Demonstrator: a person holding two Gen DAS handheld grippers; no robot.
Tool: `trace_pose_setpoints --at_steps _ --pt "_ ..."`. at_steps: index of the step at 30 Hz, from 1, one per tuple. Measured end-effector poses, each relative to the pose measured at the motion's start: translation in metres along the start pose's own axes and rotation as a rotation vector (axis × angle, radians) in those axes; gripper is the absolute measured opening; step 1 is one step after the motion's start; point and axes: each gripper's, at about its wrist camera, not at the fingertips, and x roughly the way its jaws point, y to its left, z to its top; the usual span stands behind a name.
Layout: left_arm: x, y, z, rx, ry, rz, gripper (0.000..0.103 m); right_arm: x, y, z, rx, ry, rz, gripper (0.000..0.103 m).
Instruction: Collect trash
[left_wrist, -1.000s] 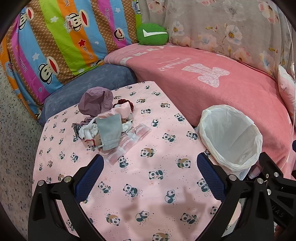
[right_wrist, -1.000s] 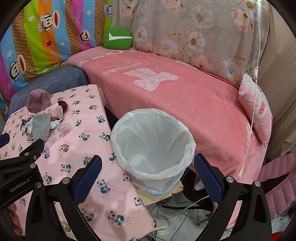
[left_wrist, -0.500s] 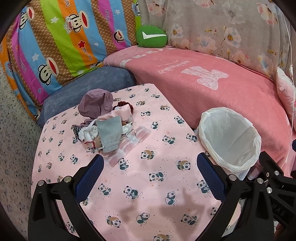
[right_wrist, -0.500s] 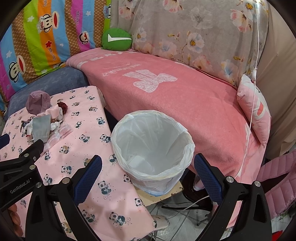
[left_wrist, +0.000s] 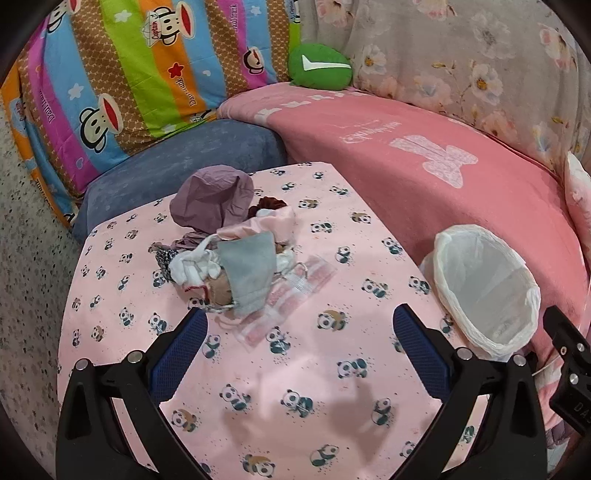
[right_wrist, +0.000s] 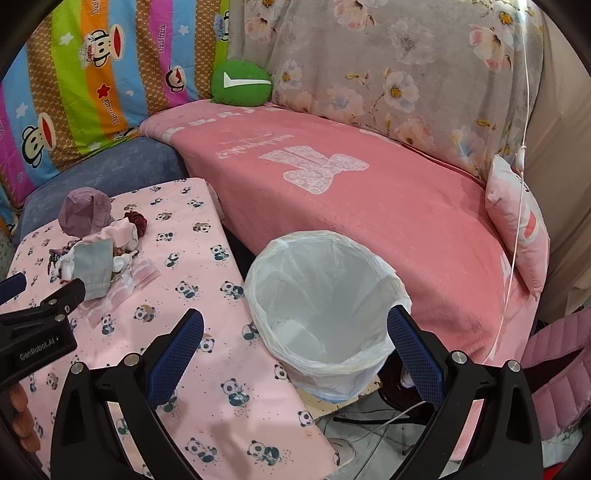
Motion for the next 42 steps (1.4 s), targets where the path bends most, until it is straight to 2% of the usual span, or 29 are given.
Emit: trace_pose_setpoints --at_steps 6,14,17,22,23,25,27,28,29,30,33,35,38,40,41,42 --pt "0.026 0.056 0.027 -0.046 -0.044 0.054 0.096 0.012 0.040 0.018 -0.011 -0.023 0.065 0.097" --pt "0.074 0.105 0.072 0.040 -0.114 -0.048 0.096 0.042 0.112 0.036 -0.059 -0.034 0.185 0.097" --pt "0.098 0.114 0.087 0.060 -0.092 -0.101 0.096 0.057 0.140 0.041 -0.072 -0.021 0.229 0.097" --pt "0.132 0.122 0.105 0.034 -0.044 -0.165 0.095 0.080 0.181 0.046 -0.100 -0.005 0.254 0.097" --pt "0.138 0.124 0.108 0.027 -0.033 -0.182 0.091 0.084 0.187 0.046 -0.106 -0.001 0.257 0.097" --pt "0.148 0.124 0.110 0.015 0.001 -0.227 0.077 0.090 0.198 0.048 -0.120 0.004 0.268 0.097" --pt "0.154 0.124 0.111 0.016 0.024 -0.268 0.055 0.099 0.211 0.049 -0.134 0.019 0.278 0.097" --pt "0.154 0.124 0.110 0.018 0.028 -0.284 0.051 0.102 0.217 0.048 -0.138 0.027 0.288 0.097" --pt "0.153 0.126 0.109 0.017 0.029 -0.303 0.041 0.104 0.222 0.048 -0.138 0.034 0.301 0.097" --pt "0.152 0.127 0.108 0.015 0.032 -0.320 0.029 0.107 0.226 0.047 -0.137 0.043 0.316 0.097" --pt "0.147 0.134 0.105 0.008 0.046 -0.356 0.009 0.115 0.240 0.046 -0.139 0.078 0.358 0.090" --pt "0.139 0.137 0.104 0.016 0.032 -0.357 0.005 0.120 0.250 0.044 -0.141 0.102 0.395 0.085" --pt "0.127 0.139 0.107 0.023 0.011 -0.348 0.004 0.125 0.262 0.040 -0.153 0.133 0.437 0.073" --pt "0.119 0.141 0.107 0.020 0.000 -0.341 0.004 0.129 0.270 0.036 -0.164 0.162 0.456 0.050" --pt "0.114 0.141 0.107 0.019 -0.004 -0.338 0.004 0.132 0.273 0.033 -0.169 0.181 0.468 0.043" --pt "0.111 0.141 0.107 0.016 -0.005 -0.336 0.004 0.133 0.275 0.031 -0.171 0.193 0.474 0.030"
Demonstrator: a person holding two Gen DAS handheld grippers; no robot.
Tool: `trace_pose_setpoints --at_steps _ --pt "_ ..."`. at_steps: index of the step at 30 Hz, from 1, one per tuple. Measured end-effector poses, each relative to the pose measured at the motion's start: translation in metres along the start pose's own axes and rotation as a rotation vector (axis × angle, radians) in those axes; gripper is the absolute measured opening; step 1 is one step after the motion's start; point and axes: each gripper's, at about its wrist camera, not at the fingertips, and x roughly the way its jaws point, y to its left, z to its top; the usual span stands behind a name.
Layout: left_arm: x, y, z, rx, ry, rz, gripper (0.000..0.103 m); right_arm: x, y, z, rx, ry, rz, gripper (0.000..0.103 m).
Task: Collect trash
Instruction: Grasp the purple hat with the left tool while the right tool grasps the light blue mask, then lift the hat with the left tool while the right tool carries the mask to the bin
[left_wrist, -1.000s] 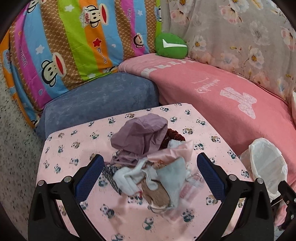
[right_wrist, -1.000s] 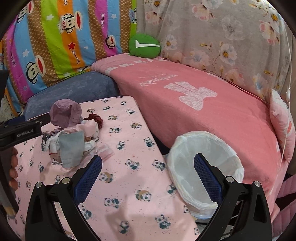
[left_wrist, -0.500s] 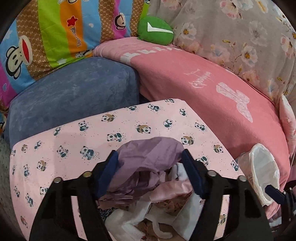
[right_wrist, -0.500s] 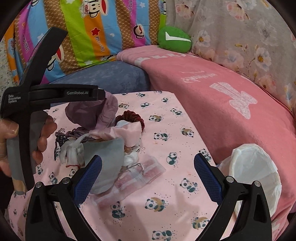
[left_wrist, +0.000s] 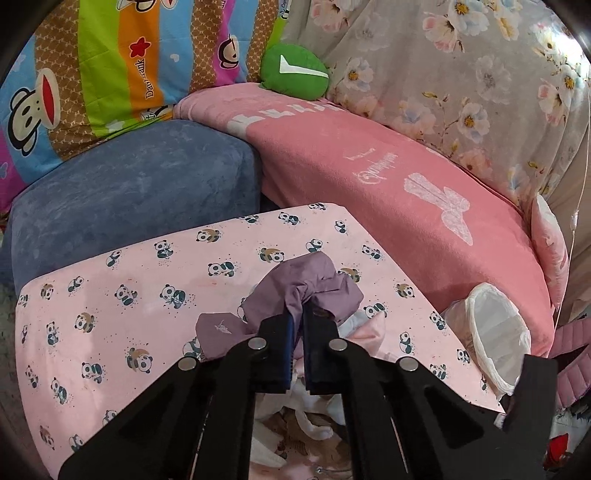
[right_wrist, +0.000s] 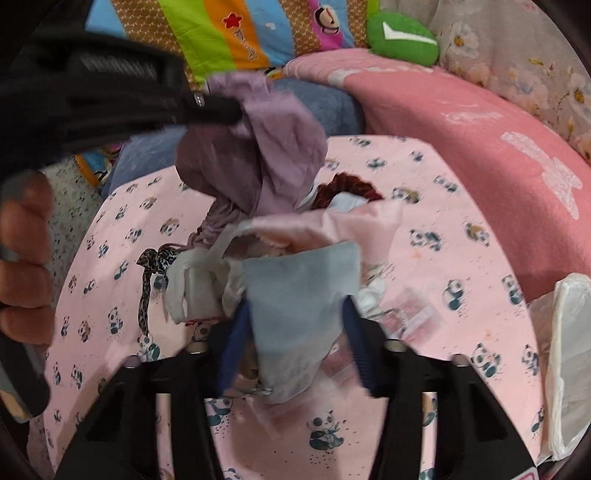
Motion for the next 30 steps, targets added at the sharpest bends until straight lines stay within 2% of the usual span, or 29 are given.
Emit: trace_pose_setpoints --at_steps 1,3,4,7,15,22,30 --pt "-0.004 -0.001 -0.001 -0.004 0.000 0.004 0.004 0.001 0.001 -0.002 0.003 0.007 0.003 0.019" --pt "-0.011 -0.003 -0.003 -0.004 -0.005 0.020 0.003 -0.002 -0.001 -0.005 0.023 0.000 0.004 0.009" --pt "-0.015 -0.005 -0.005 -0.004 -0.010 0.025 0.004 -0.005 -0.003 -0.006 0.034 -0.007 0.006 0.008" --pt "-0.024 -0.010 -0.010 -0.012 -0.016 0.031 0.003 -0.018 -0.009 -0.007 0.061 -0.038 -0.005 0.007" --pt "-0.057 -0.040 -0.014 0.006 -0.070 0.026 0.003 -0.082 -0.026 0.002 0.092 -0.168 -0.052 0.006" --pt "-0.079 -0.074 -0.013 0.037 -0.113 -0.022 0.003 -0.129 -0.044 0.009 0.107 -0.259 -0.101 0.006" --pt "-0.082 -0.120 -0.016 0.087 -0.121 -0.072 0.004 -0.176 -0.084 0.001 0.159 -0.338 -0.153 0.006"
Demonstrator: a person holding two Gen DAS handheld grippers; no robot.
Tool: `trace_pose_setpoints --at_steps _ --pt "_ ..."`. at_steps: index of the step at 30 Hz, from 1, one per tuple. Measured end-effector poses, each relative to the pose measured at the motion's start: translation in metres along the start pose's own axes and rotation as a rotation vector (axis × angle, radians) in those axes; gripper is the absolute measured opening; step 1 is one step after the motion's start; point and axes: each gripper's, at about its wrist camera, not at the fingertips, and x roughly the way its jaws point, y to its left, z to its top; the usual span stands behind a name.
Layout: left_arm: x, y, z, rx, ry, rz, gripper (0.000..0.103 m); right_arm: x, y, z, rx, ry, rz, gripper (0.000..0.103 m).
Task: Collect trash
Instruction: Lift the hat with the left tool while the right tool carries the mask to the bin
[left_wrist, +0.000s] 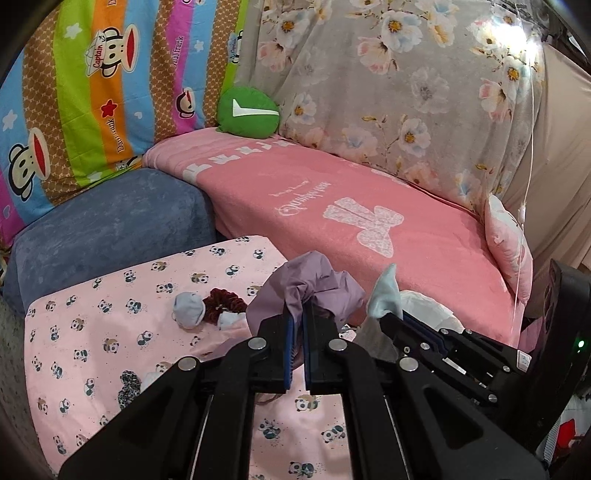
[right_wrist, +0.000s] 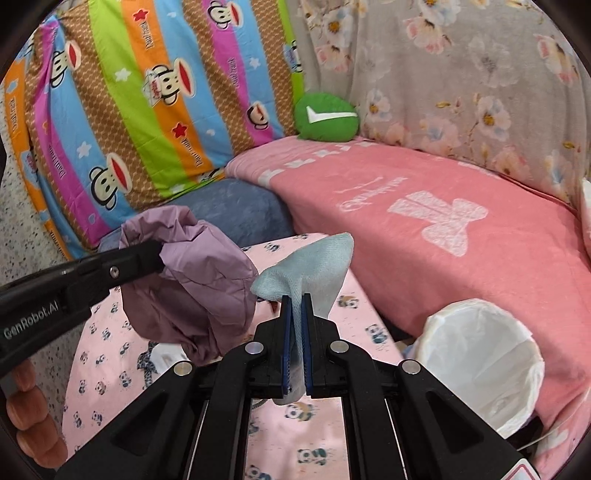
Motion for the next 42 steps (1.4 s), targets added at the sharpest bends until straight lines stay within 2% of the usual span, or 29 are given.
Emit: trace_pose_setpoints --at_steps 13,18,30,38,42 --pt "0.019 -0.080 0.004 0.071 0.024 -0.112 0.004 -0.043 -0.091 -0.002 0.116 -0.065 -0.102 0.006" --pt "0.025 -0.095 0.002 0.078 0.042 -0.130 0.004 -0.051 -0.120 -0.010 0.154 -0.067 -0.132 0.006" --pt "0.046 -0.123 0.000 0.092 0.096 -0.185 0.004 -0.044 -0.158 -0.033 0.218 -0.036 -0.154 0.006" --pt "0.070 -0.162 0.006 0.116 0.120 -0.280 0.004 -0.034 -0.189 -0.044 0.250 0.000 -0.211 0.006" --pt "0.084 -0.186 0.006 0.157 0.119 -0.301 0.005 -0.031 -0.208 -0.050 0.272 0.013 -0.246 0.006"
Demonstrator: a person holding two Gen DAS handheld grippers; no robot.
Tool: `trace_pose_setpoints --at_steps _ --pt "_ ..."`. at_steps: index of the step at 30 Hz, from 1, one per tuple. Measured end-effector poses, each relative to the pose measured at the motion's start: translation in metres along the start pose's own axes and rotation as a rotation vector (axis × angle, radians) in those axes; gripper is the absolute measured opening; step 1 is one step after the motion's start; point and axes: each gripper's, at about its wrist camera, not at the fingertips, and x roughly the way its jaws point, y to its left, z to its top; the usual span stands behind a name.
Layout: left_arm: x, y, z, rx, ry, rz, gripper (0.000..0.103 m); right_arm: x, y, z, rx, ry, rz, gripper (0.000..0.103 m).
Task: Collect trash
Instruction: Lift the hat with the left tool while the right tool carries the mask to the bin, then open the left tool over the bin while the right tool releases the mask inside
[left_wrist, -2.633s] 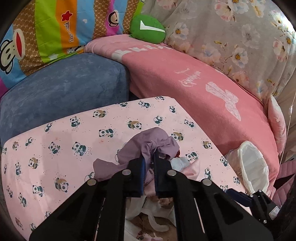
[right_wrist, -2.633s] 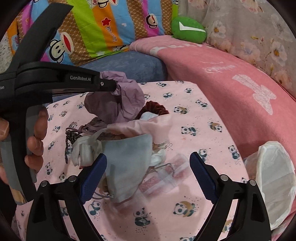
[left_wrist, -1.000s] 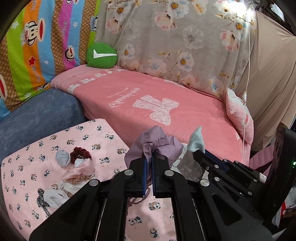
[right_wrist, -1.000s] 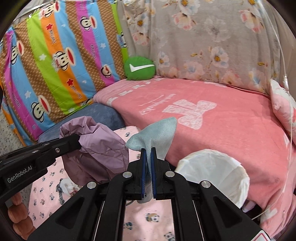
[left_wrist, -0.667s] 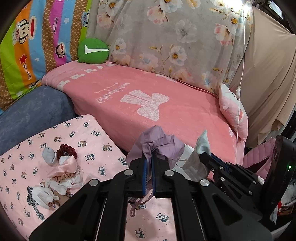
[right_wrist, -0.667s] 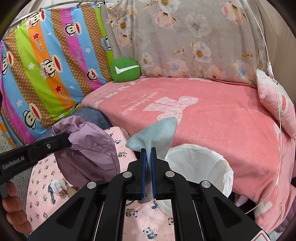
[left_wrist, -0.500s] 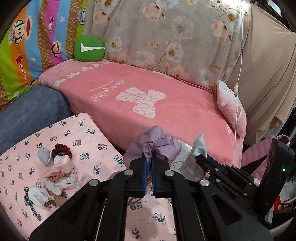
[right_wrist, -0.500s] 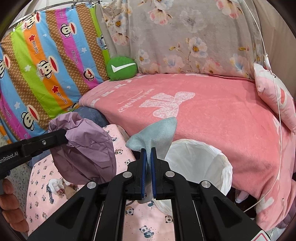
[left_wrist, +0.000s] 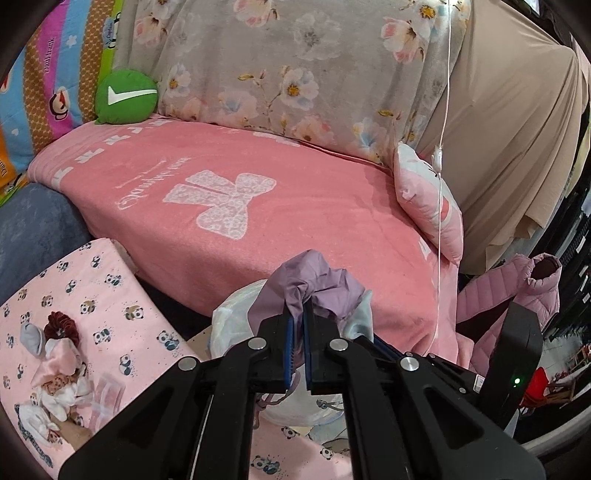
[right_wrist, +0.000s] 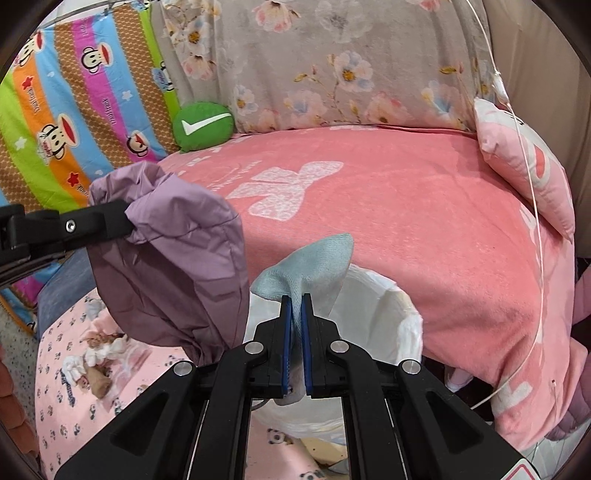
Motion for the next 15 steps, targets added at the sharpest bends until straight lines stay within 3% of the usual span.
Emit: trace_pose_setpoints --at_steps 4,5,6,7,8,9,15 --pt "0.021 -0.011 0.000 0.018 0.012 -0.017 0.006 0.006 -0.015 -0.001 0.014 0.012 -0.024 0.007" --pt "0.025 -0.012 -0.002 0.021 0.019 -0.015 0.015 0.008 -0.017 -0.001 0.017 0.014 -0.028 0.007" --pt "0.027 -0.012 -0.002 0.019 0.024 -0.005 0.041 0.009 -0.020 -0.001 0.021 0.016 -0.031 0.008" --pt "0.029 -0.011 -0.004 0.010 0.023 0.022 0.057 0.010 -0.023 -0.001 0.024 0.018 -0.034 0.009" --pt "0.028 -0.010 -0.005 -0.002 0.008 0.054 0.086 0.011 -0.024 0.000 0.027 0.020 -0.035 0.011" --pt "0.025 -0.010 -0.006 -0.012 -0.015 0.078 0.091 0.012 -0.026 -0.001 0.029 0.019 -0.037 0.012" --pt "0.020 0.001 -0.007 -0.015 -0.030 0.128 0.091 0.015 -0.028 0.000 0.027 0.008 -0.049 0.022"
